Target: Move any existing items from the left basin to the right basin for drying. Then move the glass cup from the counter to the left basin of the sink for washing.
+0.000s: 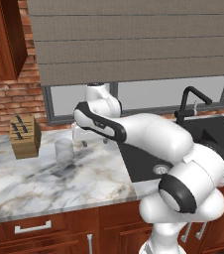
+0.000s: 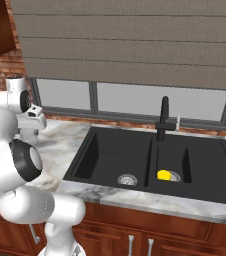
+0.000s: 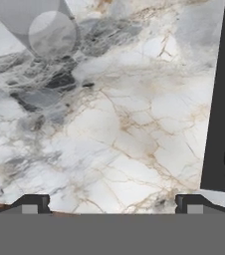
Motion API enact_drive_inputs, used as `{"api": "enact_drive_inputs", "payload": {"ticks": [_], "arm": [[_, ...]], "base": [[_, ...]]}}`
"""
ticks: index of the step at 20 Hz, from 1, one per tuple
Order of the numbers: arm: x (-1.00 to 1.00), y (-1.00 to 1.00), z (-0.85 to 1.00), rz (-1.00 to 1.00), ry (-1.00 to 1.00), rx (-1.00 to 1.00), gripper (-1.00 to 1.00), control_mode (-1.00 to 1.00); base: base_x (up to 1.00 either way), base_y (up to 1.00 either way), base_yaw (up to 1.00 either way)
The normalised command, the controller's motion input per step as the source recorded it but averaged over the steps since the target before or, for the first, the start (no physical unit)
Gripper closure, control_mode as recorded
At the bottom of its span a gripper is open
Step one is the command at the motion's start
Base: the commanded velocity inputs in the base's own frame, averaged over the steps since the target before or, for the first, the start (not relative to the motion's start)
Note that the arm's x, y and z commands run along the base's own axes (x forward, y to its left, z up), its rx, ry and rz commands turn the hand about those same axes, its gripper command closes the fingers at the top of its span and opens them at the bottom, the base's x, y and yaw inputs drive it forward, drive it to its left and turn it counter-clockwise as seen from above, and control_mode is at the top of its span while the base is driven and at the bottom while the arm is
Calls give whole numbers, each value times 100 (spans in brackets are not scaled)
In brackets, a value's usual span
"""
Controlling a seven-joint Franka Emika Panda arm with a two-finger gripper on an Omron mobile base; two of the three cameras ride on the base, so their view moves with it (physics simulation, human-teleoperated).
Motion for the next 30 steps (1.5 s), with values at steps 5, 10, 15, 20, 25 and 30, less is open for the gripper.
{"api": "enact_drive_inputs", "payload": {"ticks": [5,10,15,20,25,30], "arm": [[24,21,0,0,0,0,-100,-100],[21,21,0,0,0,0,-100,-100],[16,10,0,0,0,0,-100,-100],[13,2,0,0,0,0,-100,-100],[10,0,0,0,0,0,-100,-100],[9,0,0,0,0,0,-100,-100]], "base": [[0,0,0],[0,0,0],[0,0,0],[0,0,0],[0,0,0],[0,0,0]]}}
